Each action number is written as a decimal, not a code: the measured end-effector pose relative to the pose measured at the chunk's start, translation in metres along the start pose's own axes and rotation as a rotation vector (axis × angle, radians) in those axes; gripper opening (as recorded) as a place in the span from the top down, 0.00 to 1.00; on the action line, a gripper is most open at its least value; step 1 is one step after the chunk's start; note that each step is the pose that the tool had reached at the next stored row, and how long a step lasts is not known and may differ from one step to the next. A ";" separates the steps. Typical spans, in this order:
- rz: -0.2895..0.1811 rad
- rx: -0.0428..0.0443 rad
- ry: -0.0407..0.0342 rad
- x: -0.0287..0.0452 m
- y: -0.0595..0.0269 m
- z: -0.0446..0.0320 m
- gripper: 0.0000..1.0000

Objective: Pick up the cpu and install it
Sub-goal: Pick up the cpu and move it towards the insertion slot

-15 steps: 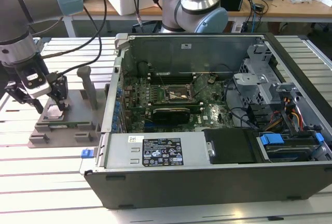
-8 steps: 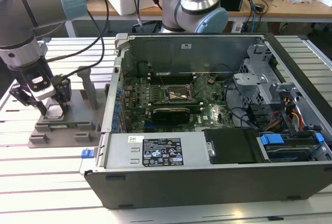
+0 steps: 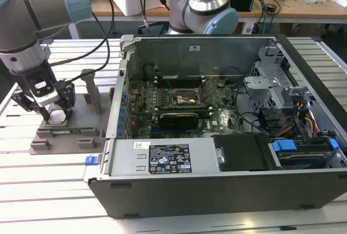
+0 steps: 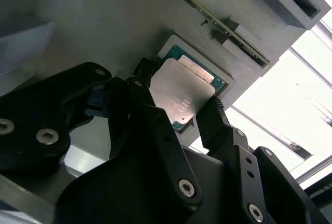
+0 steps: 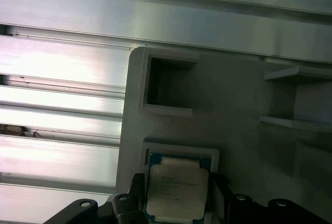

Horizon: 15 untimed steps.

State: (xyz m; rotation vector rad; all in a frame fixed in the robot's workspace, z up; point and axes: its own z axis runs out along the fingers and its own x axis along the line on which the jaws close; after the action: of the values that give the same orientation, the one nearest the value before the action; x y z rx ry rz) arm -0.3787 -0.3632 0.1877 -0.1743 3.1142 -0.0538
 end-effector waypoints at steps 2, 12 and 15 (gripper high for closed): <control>0.000 0.0000 0.0001 0.0000 0.0000 0.0000 0.38; 0.000 0.0000 0.0001 0.0000 0.0000 0.0002 0.45; 0.000 0.0000 0.0000 0.0000 0.0000 0.0003 0.45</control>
State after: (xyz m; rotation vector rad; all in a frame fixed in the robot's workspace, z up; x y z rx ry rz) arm -0.3787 -0.3632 0.1874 -0.1742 3.1142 -0.0538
